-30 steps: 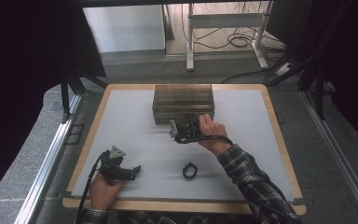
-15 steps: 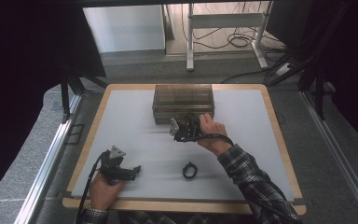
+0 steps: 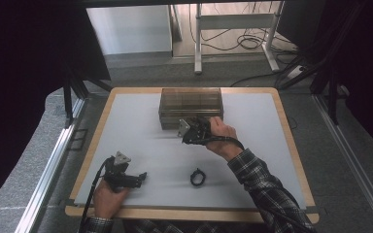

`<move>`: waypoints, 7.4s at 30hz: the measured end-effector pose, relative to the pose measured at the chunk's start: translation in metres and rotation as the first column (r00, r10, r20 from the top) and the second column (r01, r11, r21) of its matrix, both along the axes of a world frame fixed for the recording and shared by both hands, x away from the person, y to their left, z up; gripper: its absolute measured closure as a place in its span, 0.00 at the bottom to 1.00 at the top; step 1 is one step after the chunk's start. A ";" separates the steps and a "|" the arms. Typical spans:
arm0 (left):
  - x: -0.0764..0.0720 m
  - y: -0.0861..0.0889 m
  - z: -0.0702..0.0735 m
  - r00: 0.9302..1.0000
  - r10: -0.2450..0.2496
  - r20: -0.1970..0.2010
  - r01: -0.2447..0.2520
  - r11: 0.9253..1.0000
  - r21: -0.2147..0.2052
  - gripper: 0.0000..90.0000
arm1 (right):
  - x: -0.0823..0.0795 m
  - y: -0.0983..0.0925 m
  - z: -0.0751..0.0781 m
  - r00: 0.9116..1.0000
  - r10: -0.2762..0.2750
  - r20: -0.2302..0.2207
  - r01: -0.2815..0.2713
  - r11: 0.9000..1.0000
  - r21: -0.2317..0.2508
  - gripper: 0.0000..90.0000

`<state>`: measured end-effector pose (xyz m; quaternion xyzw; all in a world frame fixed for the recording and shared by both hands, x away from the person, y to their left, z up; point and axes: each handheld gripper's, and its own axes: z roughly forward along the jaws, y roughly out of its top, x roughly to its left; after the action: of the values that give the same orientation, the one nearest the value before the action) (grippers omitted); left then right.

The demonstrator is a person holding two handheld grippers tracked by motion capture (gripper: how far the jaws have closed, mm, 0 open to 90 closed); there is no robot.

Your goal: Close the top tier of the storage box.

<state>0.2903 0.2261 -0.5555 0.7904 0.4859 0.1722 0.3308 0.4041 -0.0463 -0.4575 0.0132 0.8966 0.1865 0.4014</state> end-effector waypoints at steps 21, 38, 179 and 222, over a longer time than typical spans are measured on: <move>0.000 0.000 0.000 1.000 0.000 -0.001 0.000 1.000 -0.002 0.00 | 0.010 -0.009 0.019 0.985 0.030 -0.171 -0.009 0.992 0.125 0.58; 0.000 0.000 0.000 1.000 0.000 -0.001 0.000 1.000 -0.002 0.00 | 0.024 -0.020 0.034 0.950 0.066 -0.305 -0.005 0.980 0.197 0.58; 0.000 0.000 0.000 1.000 0.000 -0.001 0.000 1.000 -0.002 0.00 | 0.078 -0.079 0.033 0.790 0.250 -0.560 -0.229 0.967 0.109 0.96; 0.000 0.000 0.000 1.000 0.001 -0.001 -0.001 1.000 -0.002 0.00 | 0.060 -0.082 0.031 0.782 0.277 -0.559 -0.271 0.958 0.095 0.96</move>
<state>0.2903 0.2260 -0.5556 0.7901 0.4864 0.1715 0.3311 0.4645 -0.1281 -0.4270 -0.0602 0.9664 0.2348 0.0858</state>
